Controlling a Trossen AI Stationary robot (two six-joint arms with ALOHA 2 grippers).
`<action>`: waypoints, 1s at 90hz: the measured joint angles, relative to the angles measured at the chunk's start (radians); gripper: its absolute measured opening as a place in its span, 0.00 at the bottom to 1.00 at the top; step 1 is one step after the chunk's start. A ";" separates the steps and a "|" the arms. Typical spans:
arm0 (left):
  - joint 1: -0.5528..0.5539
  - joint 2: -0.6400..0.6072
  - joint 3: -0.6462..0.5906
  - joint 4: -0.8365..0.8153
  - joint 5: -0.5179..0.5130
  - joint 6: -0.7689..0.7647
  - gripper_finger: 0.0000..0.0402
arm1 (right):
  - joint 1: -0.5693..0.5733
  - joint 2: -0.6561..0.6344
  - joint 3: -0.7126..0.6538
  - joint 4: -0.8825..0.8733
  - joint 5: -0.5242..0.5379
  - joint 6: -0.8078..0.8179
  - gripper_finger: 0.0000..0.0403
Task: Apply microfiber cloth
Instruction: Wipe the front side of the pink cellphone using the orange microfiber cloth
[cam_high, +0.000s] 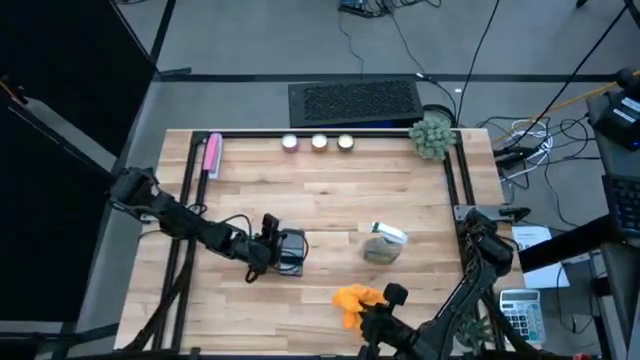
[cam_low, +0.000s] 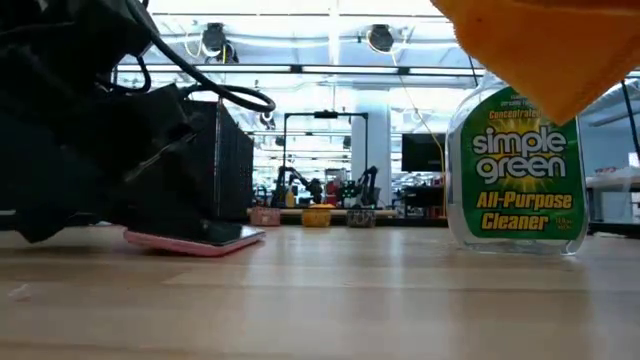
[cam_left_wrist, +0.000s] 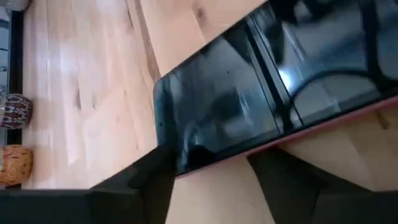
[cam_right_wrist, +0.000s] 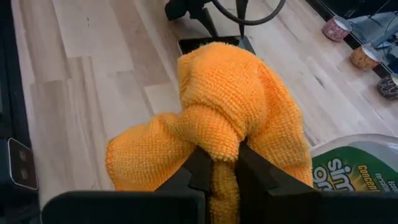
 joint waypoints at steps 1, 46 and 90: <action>0.000 0.000 0.003 -0.008 0.000 -0.003 0.52 | 0.000 0.000 0.000 0.000 0.000 0.000 0.06; -0.191 -0.239 0.108 -0.260 0.116 -0.688 0.53 | -0.185 0.000 0.000 0.160 -0.158 -0.439 0.06; -0.263 -0.088 -0.051 0.195 0.022 -0.842 0.53 | -0.698 0.005 -0.084 0.759 -0.726 -1.038 0.06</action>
